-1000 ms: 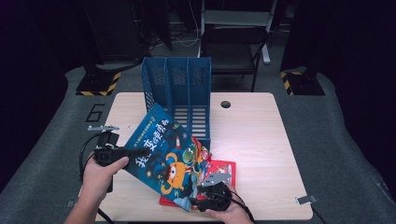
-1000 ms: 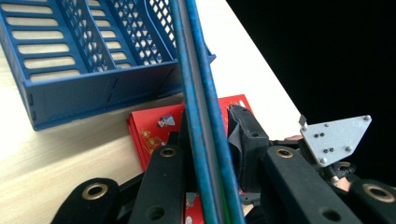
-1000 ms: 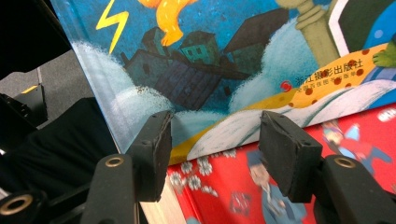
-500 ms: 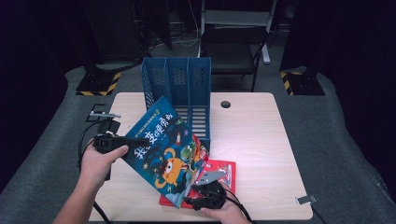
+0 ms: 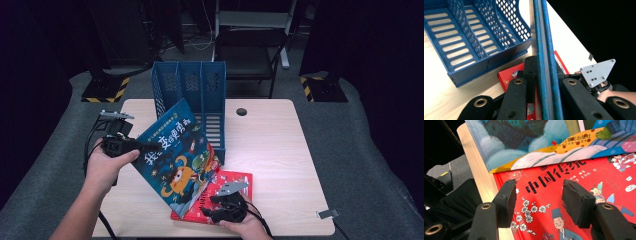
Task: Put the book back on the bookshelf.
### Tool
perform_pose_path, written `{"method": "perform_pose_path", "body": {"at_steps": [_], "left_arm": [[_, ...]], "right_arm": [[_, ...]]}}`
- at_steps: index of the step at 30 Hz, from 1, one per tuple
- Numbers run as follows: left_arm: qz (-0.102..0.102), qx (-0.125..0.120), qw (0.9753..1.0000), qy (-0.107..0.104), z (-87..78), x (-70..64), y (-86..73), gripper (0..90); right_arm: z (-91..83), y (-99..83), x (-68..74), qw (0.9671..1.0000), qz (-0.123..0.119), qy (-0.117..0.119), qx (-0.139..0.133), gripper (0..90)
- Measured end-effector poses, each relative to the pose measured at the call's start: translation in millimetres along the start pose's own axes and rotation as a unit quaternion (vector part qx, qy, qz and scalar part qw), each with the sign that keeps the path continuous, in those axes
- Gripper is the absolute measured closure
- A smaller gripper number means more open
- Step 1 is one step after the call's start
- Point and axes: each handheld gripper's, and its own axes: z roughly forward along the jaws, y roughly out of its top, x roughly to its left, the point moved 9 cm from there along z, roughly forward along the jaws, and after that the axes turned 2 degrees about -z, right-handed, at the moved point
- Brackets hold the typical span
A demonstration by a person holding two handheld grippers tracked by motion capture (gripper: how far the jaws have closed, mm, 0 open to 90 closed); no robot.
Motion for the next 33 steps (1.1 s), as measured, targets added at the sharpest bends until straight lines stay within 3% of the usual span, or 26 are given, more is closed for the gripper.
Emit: {"method": "perform_pose_path", "body": {"at_steps": [7, 13, 28, 33], "left_arm": [[0.013, 0.006, 0.9999, 0.002, -1.9, -4.4, 5.2, 81.4], [0.045, 0.011, 0.9988, 0.015, -3.8, -10.5, 8.2, 81.4], [0.068, 0.015, 0.9971, 0.031, -2.9, -16.0, 6.6, 79.8], [0.066, 0.023, 0.9972, 0.026, -1.6, -18.7, 5.6, 73.9]], "right_arm": [[-0.1, -0.5, 0.1, 1.0000, -0.002, 0.000, 0.001, 45.2], [-0.7, -0.6, -0.9, 1.0000, 0.001, 0.000, -0.002, 45.5], [0.0, -0.2, -0.8, 1.0000, -0.002, -0.001, -0.006, 45.5], [0.3, -0.2, -0.8, 1.0000, -0.003, -0.001, -0.007, 45.4]]}}
